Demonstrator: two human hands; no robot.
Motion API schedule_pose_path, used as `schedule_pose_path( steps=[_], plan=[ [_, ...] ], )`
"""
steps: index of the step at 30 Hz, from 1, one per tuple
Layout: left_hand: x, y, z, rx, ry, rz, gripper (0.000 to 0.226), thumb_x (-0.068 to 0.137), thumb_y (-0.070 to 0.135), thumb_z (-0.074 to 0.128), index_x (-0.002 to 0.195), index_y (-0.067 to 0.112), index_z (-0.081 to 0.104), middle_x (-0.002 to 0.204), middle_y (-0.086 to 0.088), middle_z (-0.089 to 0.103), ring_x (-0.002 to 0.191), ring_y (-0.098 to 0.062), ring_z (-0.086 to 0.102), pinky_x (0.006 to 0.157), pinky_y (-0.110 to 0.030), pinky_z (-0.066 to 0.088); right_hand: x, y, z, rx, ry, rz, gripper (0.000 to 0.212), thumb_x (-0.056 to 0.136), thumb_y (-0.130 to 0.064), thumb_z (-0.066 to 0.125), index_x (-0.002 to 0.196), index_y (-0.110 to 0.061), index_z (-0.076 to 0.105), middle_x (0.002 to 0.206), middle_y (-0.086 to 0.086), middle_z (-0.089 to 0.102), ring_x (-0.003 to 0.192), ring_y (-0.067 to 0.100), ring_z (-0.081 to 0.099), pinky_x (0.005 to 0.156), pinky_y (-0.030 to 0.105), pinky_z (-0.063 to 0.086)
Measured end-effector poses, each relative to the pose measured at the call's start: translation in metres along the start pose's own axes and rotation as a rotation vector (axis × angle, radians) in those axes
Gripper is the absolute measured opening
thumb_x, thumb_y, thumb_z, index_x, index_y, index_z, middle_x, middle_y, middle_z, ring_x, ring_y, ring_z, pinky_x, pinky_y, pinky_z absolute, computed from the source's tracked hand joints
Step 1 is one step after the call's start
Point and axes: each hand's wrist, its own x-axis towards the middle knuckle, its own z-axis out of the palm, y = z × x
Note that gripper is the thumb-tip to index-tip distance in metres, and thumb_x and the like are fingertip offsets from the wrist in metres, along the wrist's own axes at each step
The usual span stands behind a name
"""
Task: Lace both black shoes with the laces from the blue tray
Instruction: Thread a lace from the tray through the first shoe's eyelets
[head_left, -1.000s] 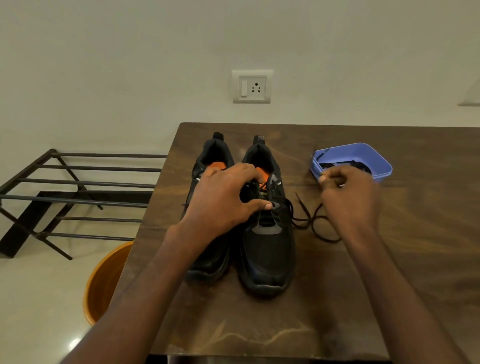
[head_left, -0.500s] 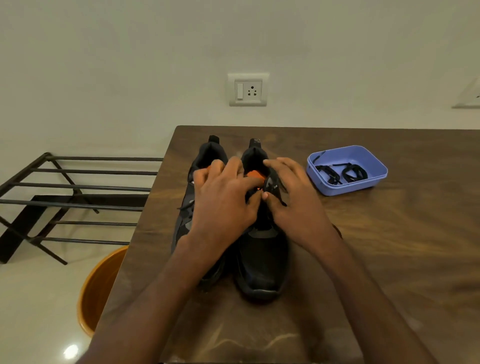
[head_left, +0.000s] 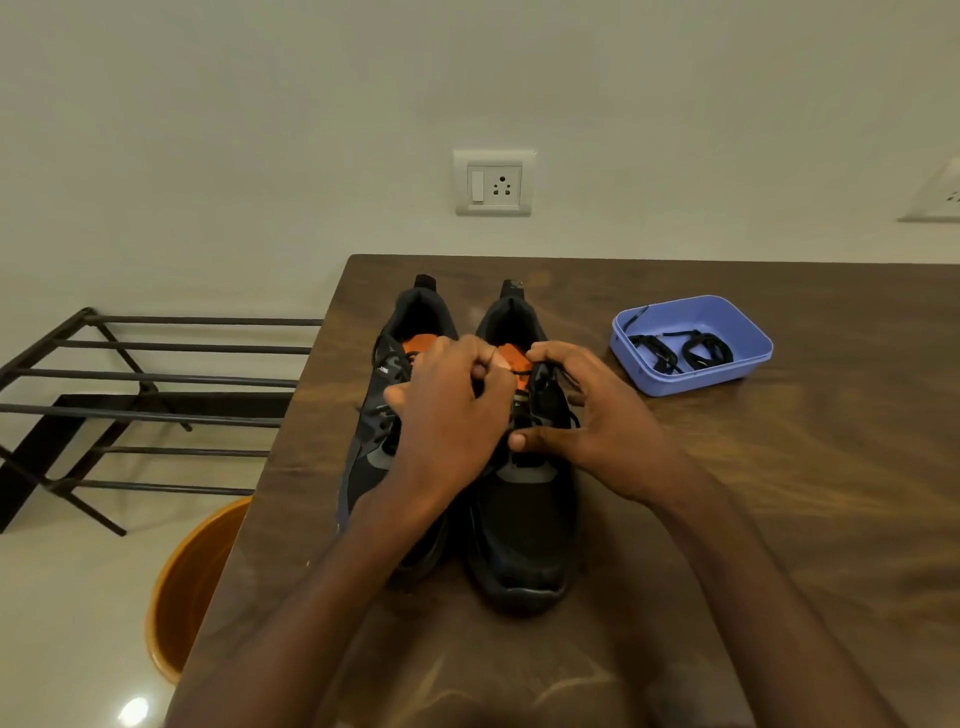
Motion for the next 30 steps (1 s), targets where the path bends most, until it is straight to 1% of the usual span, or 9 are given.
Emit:
schedule_pose_path(
  steps=[3, 6, 9, 13, 17, 22, 24, 27, 30],
  plan=[
    [-0.001, 0.002, 0.0, 0.368, 0.091, 0.204, 0.022, 0.097, 0.046, 0.047, 0.108, 0.033, 0.06, 0.107, 0.012, 0.055, 0.104, -0.012, 0.046, 0.092, -0.049, 0.041, 0.001, -0.001, 0.003, -0.006, 0.015, -0.024, 0.086, 0.071, -0.028, 0.093, 0.144, -0.022, 0.049, 0.141, -0.008, 0.051, 0.125, 0.004, 0.053, 0.097, 0.006, 0.042],
    [0.005, 0.005, 0.004, 0.521, 0.055, 0.241, 0.032, 0.096, 0.054, 0.058, 0.123, 0.036, 0.064, 0.116, 0.007, 0.055, 0.111, -0.017, 0.045, 0.093, -0.044, 0.031, 0.001, -0.001, 0.004, 0.01, 0.032, -0.033, 0.087, 0.071, -0.025, 0.093, 0.146, -0.021, 0.049, 0.142, -0.007, 0.051, 0.126, 0.003, 0.053, 0.098, 0.008, 0.044],
    [0.006, 0.005, 0.008, 0.533, 0.079, 0.216, 0.019, 0.093, 0.041, 0.069, 0.108, 0.032, 0.075, 0.109, 0.004, 0.053, 0.107, -0.019, 0.044, 0.088, -0.042, 0.027, 0.001, 0.0, 0.005, 0.004, 0.027, -0.028, 0.089, 0.071, -0.026, 0.094, 0.147, -0.019, 0.048, 0.145, -0.006, 0.049, 0.129, 0.004, 0.05, 0.097, 0.003, 0.039],
    [0.012, -0.001, 0.006, 0.119, 0.119, 0.126, 0.01, 0.094, 0.017, 0.071, 0.091, 0.026, 0.073, 0.096, 0.011, 0.058, 0.099, -0.012, 0.055, 0.087, -0.041, 0.044, 0.001, 0.001, 0.005, 0.025, 0.031, 0.009, 0.09, 0.07, -0.029, 0.095, 0.147, -0.022, 0.048, 0.144, -0.008, 0.048, 0.129, 0.003, 0.05, 0.098, 0.004, 0.04],
    [0.015, 0.007, -0.011, -0.501, 0.069, -0.101, 0.017, 0.106, 0.011, 0.053, 0.101, 0.009, 0.069, 0.086, 0.0, 0.071, 0.081, -0.01, 0.069, 0.078, -0.029, 0.06, 0.001, 0.0, 0.004, 0.066, 0.032, 0.027, 0.09, 0.069, -0.028, 0.096, 0.145, -0.023, 0.049, 0.143, -0.01, 0.048, 0.13, 0.006, 0.052, 0.109, 0.028, 0.049],
    [0.011, 0.003, -0.011, -0.152, 0.002, 0.238, 0.011, 0.098, 0.021, 0.069, 0.107, 0.014, 0.067, 0.081, 0.002, 0.06, 0.071, -0.013, 0.059, 0.067, -0.03, 0.053, 0.003, 0.0, 0.005, 0.065, 0.03, 0.023, 0.088, 0.069, -0.03, 0.096, 0.144, -0.026, 0.05, 0.141, -0.009, 0.05, 0.128, 0.006, 0.053, 0.107, 0.033, 0.051],
    [0.014, -0.004, -0.008, 0.103, 0.002, 0.33, 0.022, 0.093, 0.033, 0.074, 0.112, 0.022, 0.07, 0.095, 0.009, 0.055, 0.084, -0.008, 0.054, 0.077, -0.033, 0.045, 0.002, 0.0, 0.006, 0.066, 0.024, 0.019, 0.088, 0.069, -0.029, 0.095, 0.144, -0.026, 0.049, 0.141, -0.009, 0.05, 0.128, 0.007, 0.054, 0.106, 0.035, 0.052],
    [0.013, -0.008, -0.001, 0.444, -0.005, 0.333, 0.031, 0.088, 0.046, 0.074, 0.115, 0.032, 0.072, 0.114, 0.007, 0.052, 0.107, -0.014, 0.046, 0.089, -0.036, 0.028, 0.002, -0.001, 0.006, 0.053, 0.027, 0.014, 0.089, 0.07, -0.028, 0.094, 0.146, -0.023, 0.048, 0.143, -0.007, 0.048, 0.129, 0.007, 0.053, 0.107, 0.033, 0.051],
    [0.012, -0.01, 0.003, 0.343, 0.033, 0.274, 0.013, 0.089, 0.033, 0.076, 0.101, 0.031, 0.077, 0.112, 0.007, 0.055, 0.107, -0.013, 0.044, 0.093, -0.043, 0.035, 0.002, 0.0, 0.005, 0.032, 0.02, 0.018, 0.089, 0.07, -0.03, 0.094, 0.146, -0.023, 0.047, 0.143, -0.008, 0.048, 0.129, 0.006, 0.051, 0.106, 0.023, 0.048]
  ],
)
